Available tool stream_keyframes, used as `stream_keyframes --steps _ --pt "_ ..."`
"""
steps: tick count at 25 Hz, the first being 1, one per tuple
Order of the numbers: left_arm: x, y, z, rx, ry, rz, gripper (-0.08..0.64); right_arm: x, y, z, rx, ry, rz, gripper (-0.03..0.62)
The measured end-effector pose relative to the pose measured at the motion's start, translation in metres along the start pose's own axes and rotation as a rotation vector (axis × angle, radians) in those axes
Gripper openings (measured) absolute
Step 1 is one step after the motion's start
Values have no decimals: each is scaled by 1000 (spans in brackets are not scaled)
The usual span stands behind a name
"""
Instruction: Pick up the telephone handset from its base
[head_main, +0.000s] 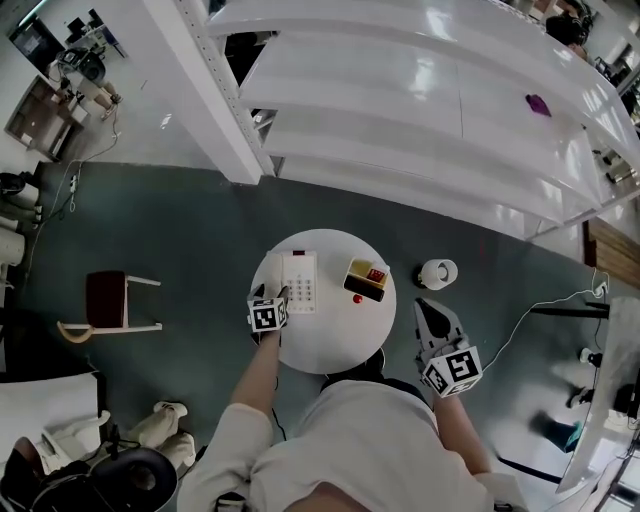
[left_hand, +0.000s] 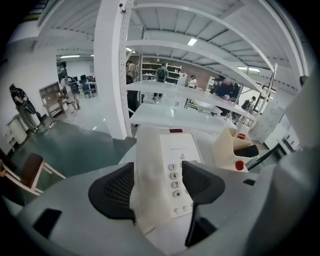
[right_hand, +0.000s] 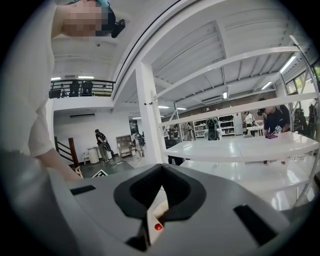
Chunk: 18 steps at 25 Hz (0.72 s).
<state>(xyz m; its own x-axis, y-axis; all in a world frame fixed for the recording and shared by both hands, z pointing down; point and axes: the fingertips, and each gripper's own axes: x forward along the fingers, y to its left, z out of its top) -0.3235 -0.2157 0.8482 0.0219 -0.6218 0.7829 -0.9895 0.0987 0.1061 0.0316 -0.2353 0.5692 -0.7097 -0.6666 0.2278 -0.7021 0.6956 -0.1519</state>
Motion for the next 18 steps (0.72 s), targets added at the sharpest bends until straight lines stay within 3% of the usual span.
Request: stream_keyframes --steps 7,14,18 --pt "15 19 2 -9 20 45 291 -4 -5 -10 13 19 -17 8" --pt "28 26 3 -98 52 28 290 -9 -9 -17 25 36 -24 8" --pt "33 26 3 -86 69 24 290 -13 -11 -22 39 43 -35 8"
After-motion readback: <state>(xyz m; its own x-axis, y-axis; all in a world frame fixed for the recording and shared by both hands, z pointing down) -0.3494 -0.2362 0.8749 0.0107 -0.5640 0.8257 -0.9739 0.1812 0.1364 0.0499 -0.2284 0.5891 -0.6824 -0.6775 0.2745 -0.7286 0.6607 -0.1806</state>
